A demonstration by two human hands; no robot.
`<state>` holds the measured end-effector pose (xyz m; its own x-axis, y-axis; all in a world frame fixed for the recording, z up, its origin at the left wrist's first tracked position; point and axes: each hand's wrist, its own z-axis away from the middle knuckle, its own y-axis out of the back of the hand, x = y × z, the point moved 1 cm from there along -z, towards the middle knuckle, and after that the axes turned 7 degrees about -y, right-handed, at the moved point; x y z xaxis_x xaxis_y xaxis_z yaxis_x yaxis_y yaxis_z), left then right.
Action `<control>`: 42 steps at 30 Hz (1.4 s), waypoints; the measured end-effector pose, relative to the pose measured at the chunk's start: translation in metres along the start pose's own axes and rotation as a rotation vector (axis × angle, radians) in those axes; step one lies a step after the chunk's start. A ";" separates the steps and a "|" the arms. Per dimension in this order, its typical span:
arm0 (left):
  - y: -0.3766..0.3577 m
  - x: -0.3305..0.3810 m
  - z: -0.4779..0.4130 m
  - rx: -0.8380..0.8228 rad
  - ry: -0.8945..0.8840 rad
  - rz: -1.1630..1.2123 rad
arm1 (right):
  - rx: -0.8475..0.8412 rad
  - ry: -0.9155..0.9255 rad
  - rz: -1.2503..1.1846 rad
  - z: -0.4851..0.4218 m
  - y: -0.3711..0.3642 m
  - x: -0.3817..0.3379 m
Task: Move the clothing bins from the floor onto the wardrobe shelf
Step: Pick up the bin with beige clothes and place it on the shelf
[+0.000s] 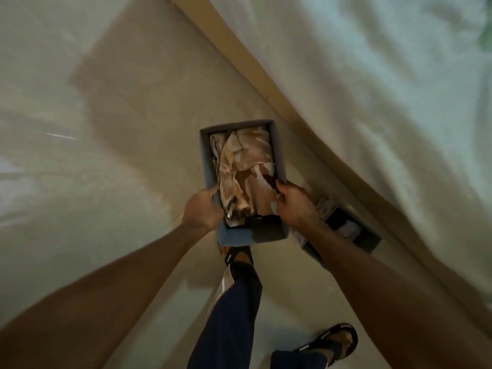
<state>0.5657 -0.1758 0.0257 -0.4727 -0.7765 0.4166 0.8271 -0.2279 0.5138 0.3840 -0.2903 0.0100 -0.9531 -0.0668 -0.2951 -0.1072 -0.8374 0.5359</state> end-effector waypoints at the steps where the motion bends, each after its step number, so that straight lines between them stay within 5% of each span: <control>1: 0.007 0.008 0.015 -0.003 -0.004 -0.011 | 0.008 0.016 -0.010 0.018 0.007 0.000; 15: -0.023 0.147 0.280 -0.019 -0.169 -0.237 | 0.102 0.000 -0.173 0.322 0.058 0.123; 25: -0.123 0.264 0.489 -0.303 -0.446 -0.412 | 0.247 -0.248 -0.340 0.580 0.073 0.288; 31: -0.170 0.321 0.553 -0.479 -0.677 -0.614 | 0.458 -0.451 -0.618 0.698 0.020 0.329; 42: -0.287 0.374 0.671 -0.842 -1.161 -1.173 | 0.804 -0.977 -1.262 0.812 -0.124 0.294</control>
<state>-0.0522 -0.0068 0.5369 -0.4903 0.6361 0.5959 -0.2959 -0.7645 0.5726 -0.1124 0.2338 0.4993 0.0342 0.9062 -0.4214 -0.6456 0.3419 0.6829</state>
